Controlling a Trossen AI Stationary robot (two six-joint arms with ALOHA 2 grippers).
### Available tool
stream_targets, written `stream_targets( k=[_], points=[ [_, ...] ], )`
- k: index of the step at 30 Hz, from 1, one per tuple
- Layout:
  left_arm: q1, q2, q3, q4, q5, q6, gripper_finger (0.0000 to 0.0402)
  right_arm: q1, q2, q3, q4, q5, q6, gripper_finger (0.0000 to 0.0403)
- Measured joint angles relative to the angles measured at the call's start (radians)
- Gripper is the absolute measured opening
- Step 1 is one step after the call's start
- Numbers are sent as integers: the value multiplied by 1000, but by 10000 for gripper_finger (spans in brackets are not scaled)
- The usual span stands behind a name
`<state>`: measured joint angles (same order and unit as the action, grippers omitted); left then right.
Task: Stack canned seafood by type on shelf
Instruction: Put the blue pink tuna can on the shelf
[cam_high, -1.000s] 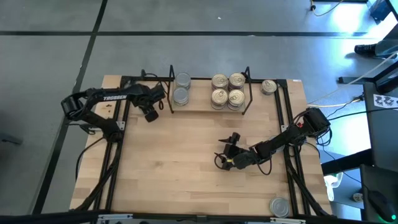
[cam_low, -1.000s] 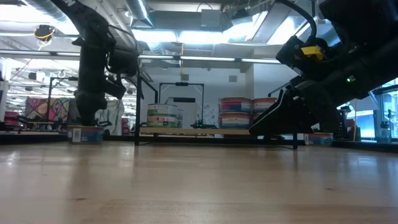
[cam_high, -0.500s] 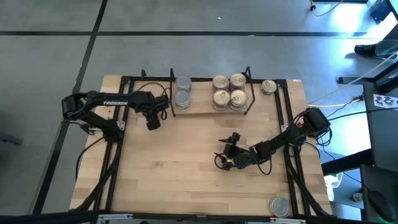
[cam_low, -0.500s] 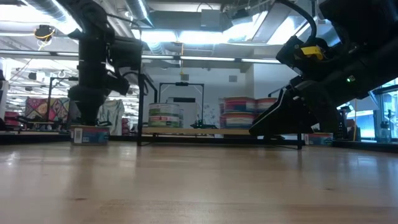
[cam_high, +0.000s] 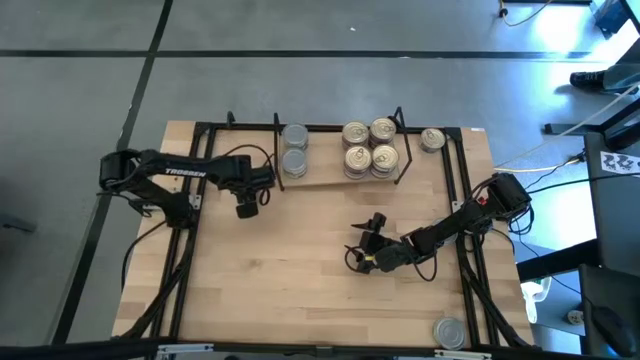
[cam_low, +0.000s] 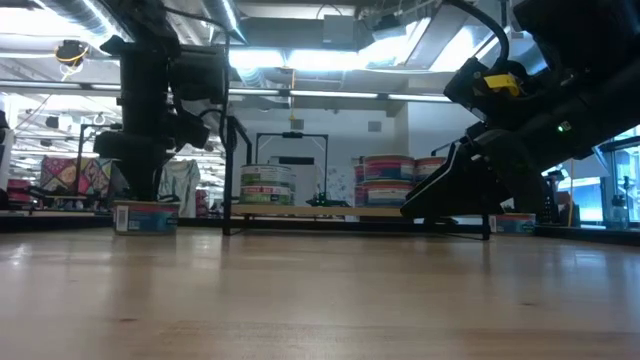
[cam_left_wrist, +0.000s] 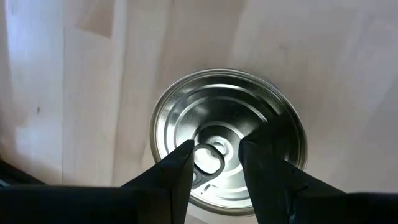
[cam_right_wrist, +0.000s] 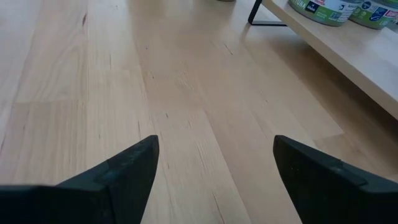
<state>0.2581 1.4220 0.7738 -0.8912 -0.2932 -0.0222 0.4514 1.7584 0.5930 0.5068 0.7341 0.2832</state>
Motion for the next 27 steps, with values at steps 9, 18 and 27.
stream_targets(
  k=[9,18,27],
  points=[
    [-120,0,0,2,54,25,136,0,0,0,0,0,0,314],
    [-243,0,0,28,56,-42,136,0,0,0,0,0,0,314],
    [-359,3,-2,241,150,-86,136,0,0,0,0,0,0,314]
  ],
)
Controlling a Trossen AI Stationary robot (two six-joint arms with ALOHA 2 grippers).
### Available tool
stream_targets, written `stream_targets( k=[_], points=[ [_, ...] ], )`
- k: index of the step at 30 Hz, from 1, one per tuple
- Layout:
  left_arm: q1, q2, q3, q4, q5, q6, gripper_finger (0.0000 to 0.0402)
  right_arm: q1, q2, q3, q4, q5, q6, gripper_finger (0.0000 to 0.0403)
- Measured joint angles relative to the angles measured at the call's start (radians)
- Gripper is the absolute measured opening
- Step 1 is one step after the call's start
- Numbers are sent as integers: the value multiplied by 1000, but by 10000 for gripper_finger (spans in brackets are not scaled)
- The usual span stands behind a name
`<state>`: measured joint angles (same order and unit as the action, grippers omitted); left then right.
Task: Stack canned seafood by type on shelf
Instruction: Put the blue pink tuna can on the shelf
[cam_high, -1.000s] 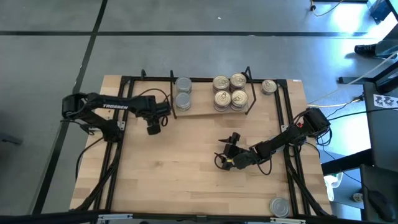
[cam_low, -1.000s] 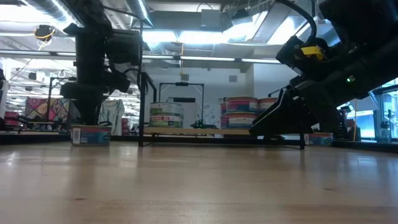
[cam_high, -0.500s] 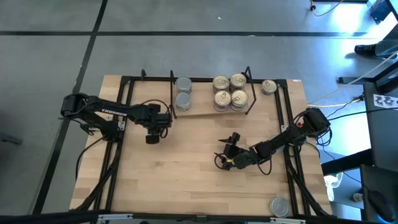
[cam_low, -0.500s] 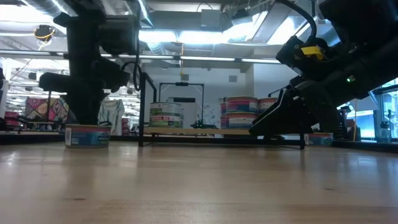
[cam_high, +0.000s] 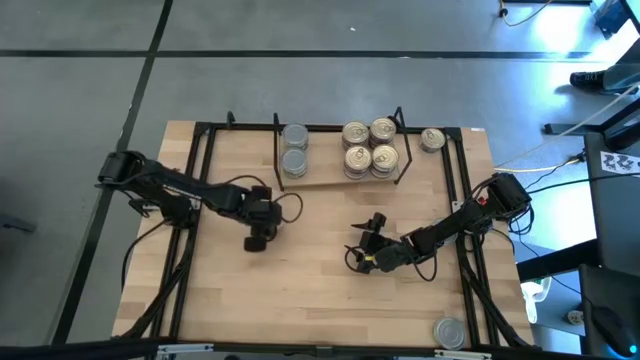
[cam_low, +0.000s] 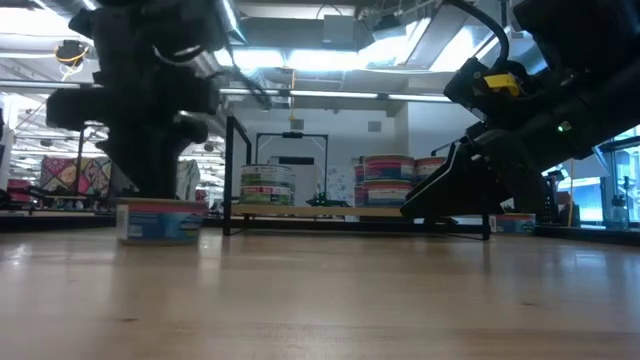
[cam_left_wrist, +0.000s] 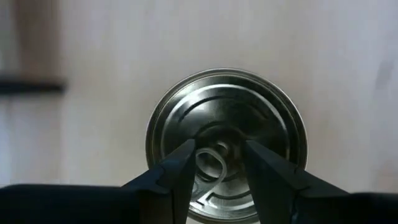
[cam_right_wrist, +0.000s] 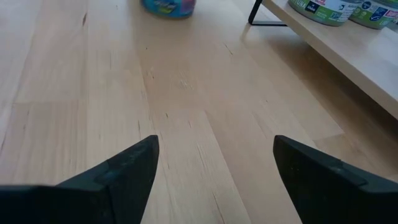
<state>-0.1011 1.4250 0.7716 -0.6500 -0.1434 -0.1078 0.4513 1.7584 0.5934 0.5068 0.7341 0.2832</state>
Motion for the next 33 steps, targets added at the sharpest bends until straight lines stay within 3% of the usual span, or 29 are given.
stream_targets(
  k=[5,23,30,33],
  points=[
    [-40,20,-3,168,-1,17,136,0,0,0,0,-19,27,314],
    [-105,291,63,647,-13,12,136,0,0,13,37,-39,24,314],
    [-93,428,175,707,-17,31,136,0,0,59,39,-80,-61,314],
    [-94,439,237,659,-19,27,136,0,0,82,36,-91,-131,314]
  ],
)
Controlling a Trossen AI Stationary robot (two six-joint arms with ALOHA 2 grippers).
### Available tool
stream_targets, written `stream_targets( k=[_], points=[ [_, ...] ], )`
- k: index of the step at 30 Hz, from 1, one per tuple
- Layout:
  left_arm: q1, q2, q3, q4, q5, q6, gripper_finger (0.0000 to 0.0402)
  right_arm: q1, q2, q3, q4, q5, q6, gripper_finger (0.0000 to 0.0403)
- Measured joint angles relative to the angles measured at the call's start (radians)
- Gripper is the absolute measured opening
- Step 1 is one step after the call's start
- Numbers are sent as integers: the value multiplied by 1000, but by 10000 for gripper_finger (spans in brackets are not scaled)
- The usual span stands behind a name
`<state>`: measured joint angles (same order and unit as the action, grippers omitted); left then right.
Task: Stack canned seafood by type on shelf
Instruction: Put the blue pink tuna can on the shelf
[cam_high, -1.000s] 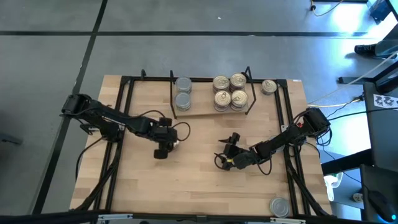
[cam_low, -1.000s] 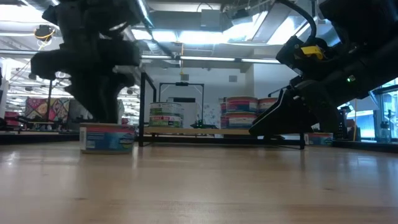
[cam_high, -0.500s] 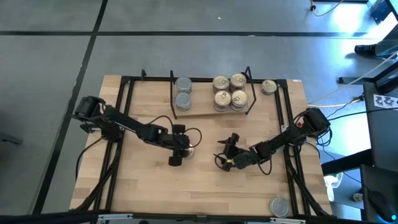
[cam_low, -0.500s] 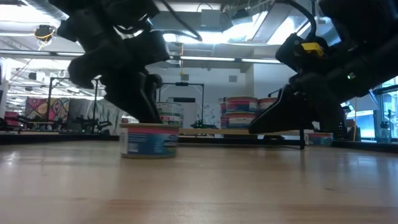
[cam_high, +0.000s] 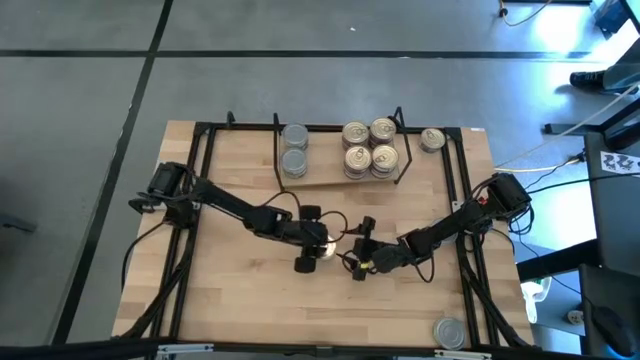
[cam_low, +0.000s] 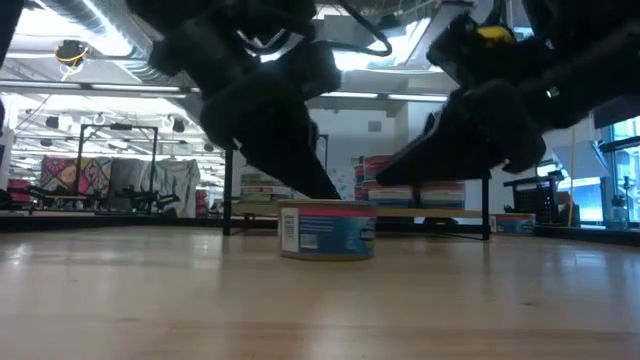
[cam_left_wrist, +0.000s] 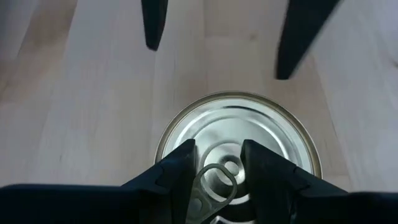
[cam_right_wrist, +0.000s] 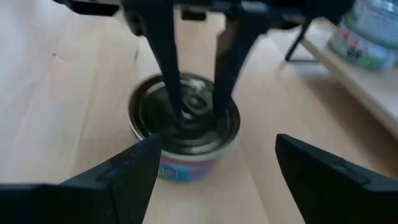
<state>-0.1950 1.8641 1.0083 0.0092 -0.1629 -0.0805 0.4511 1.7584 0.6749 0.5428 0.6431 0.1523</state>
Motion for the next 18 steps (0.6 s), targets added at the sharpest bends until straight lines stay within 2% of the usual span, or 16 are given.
stream_targets(
  k=[4,8,13,18],
  points=[
    [-20,-59,44,-170,-1,-12,136,0,0,38,0,-1,-70,314],
    [-52,-158,3,-183,-28,2,136,0,0,84,0,-36,-139,314],
    [-75,-216,-147,-36,-55,-1,136,0,0,120,-37,-81,-242,314],
    [-78,-222,-252,91,-56,-65,136,0,0,135,-45,-133,-347,314]
  ],
)
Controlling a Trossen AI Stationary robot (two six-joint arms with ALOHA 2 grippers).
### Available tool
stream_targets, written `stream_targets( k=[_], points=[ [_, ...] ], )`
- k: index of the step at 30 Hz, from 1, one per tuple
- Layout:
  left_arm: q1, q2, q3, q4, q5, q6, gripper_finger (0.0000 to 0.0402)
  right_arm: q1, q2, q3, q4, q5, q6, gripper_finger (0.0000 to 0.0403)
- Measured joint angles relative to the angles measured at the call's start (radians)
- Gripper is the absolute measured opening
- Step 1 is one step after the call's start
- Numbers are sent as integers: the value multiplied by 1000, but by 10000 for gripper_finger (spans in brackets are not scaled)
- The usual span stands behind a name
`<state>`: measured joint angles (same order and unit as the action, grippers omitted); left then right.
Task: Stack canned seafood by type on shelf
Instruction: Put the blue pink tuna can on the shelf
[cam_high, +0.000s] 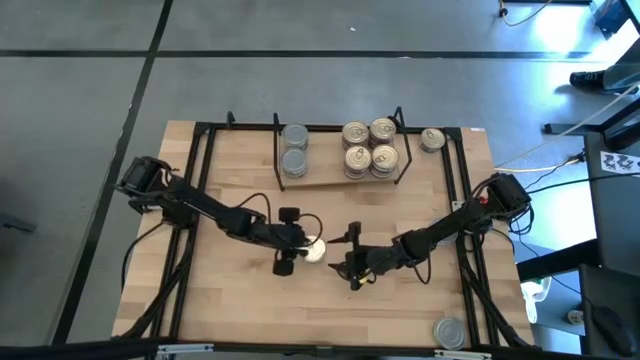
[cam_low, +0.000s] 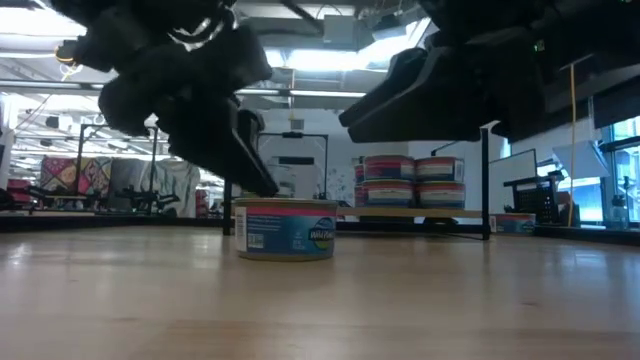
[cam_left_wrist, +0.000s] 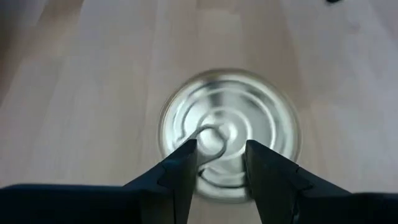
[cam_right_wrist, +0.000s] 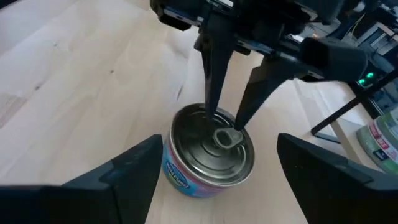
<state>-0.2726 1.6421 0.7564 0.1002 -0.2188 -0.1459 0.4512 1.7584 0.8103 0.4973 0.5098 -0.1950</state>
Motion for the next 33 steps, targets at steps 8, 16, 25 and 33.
stream_targets(
  k=[8,16,25,33],
  points=[
    [-17,-2,-44,75,0,10,136,0,0,4,-5,-7,-6,314],
    [-23,-3,-151,240,-1,-28,136,-11,41,13,13,-71,-130,314],
    [-20,-6,-280,460,-9,-60,136,-22,167,138,-120,-55,-358,314],
    [-20,-6,-343,559,-14,-97,136,-47,272,263,-241,39,-462,314]
  ],
)
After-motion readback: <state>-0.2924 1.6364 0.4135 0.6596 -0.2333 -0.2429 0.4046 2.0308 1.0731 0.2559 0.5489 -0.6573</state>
